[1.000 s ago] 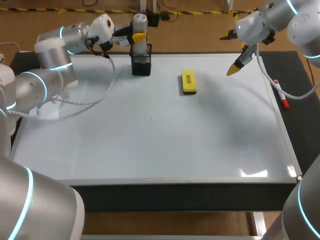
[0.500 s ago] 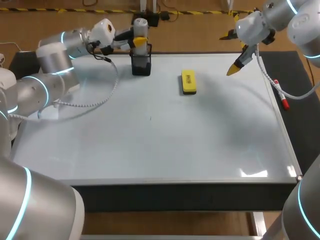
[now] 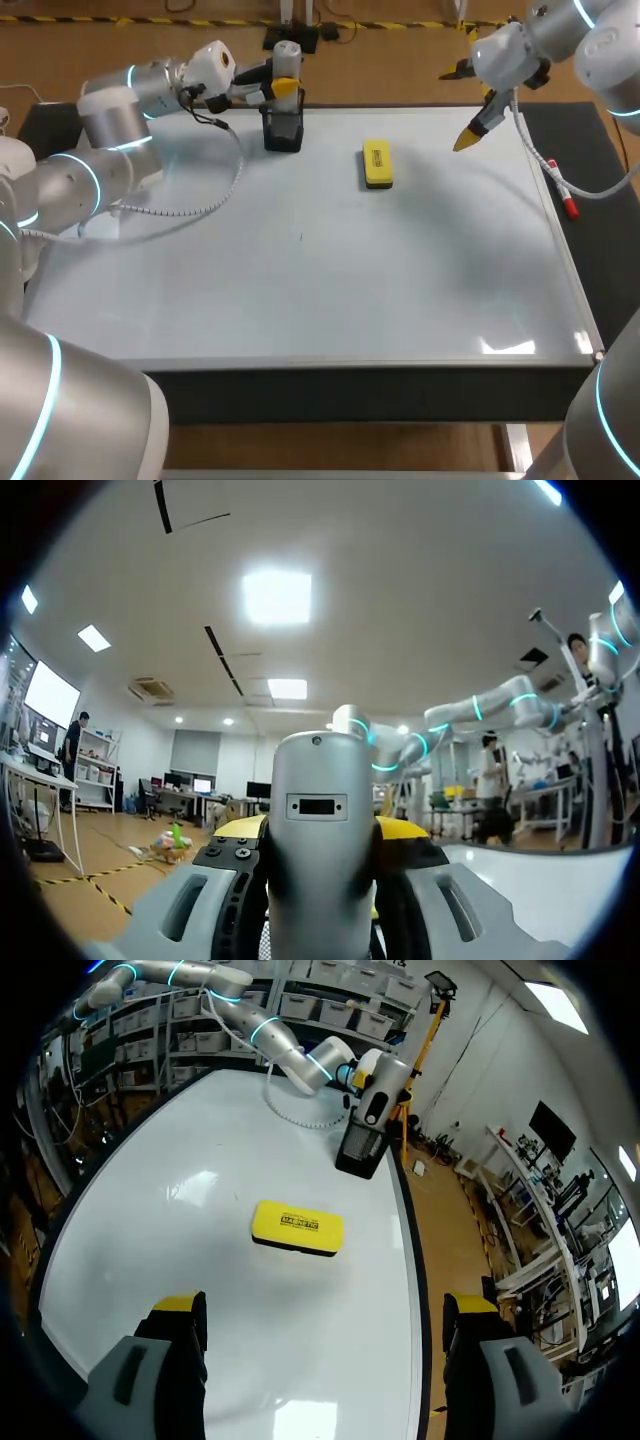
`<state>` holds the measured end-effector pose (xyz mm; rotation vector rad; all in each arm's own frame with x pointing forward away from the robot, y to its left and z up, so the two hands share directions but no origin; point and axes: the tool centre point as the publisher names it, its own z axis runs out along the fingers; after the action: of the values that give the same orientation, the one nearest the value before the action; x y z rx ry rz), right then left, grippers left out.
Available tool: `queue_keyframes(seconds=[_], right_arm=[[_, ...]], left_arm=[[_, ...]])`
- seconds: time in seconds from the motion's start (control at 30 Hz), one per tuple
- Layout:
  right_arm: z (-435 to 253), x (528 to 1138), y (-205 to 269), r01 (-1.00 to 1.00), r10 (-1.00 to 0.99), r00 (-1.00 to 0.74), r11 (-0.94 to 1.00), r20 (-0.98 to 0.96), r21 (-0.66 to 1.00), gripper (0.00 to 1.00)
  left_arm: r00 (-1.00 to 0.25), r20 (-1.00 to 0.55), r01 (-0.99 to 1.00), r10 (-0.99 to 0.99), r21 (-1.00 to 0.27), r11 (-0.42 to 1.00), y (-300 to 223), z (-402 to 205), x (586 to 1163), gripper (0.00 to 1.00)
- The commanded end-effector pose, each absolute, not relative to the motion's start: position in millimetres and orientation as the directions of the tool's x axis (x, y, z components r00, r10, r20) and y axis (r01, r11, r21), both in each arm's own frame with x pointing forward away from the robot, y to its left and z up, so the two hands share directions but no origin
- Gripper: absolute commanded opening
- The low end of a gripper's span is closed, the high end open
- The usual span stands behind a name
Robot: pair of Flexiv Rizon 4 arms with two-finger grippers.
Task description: Pick up the inspection probe, press it on each red-marked spot on the whiteboard one by one, put down the probe, pick up the eraser, and wipe off all the red marks.
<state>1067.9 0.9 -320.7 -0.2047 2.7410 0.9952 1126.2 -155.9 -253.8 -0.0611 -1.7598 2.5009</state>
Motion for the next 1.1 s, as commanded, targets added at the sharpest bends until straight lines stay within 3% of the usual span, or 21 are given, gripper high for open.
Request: queue_keyframes(seconds=[0.03, 0.37, 0.4, 0.43, 0.47, 0.5, 0.8, 1.1], right_arm=[[-320, 1068, 1, -0.204, -0.058, -0.967, 0.763, -0.249, 0.613, 1.0], [-320, 1068, 1, -0.204, -0.058, -0.967, 0.763, -0.249, 0.613, 1.0], [-320, 1068, 1, -0.204, -0.058, -0.967, 0.763, -0.249, 0.613, 1.0], [-320, 1068, 1, -0.204, -0.058, -0.967, 0.763, -0.249, 0.613, 1.0], [-320, 1068, 1, -0.204, -0.058, -0.967, 0.763, -0.249, 0.613, 1.0], [-320, 1068, 1, -0.204, -0.058, -0.967, 0.763, -0.249, 0.613, 1.0], [-320, 1068, 1, -0.204, -0.058, -0.967, 0.763, -0.249, 0.613, 1.0], [-320, 1068, 1, -0.204, -0.058, -0.967, 0.763, -0.249, 0.613, 1.0]], left_arm=[[-0.968, -0.032, -0.058, 0.248, -0.936, -0.348, -155, -261, 1133, 0.0], [-0.968, -0.025, -0.062, 0.251, -0.941, -0.334, -155, -262, 1131, 0.0], [-0.967, -0.027, -0.061, 0.254, -0.942, -0.33, -155, -261, 1130, 0.05], [-0.966, -0.028, -0.06, 0.256, -0.943, -0.327, -155, -260, 1129, 0.33], [-0.965, -0.028, -0.059, 0.26, -0.945, -0.32, -154, -259, 1129, 0.71], [-0.965, -0.029, -0.057, 0.26, -0.947, -0.317, -154, -257, 1128, 1.0], [-0.966, -0.032, -0.034, 0.255, -0.968, -0.249, -146, -250, 1124, 1.0], [-0.982, -0.024, 0.011, 0.186, -0.997, -0.074, -133, -241, 1117, 1.0]])
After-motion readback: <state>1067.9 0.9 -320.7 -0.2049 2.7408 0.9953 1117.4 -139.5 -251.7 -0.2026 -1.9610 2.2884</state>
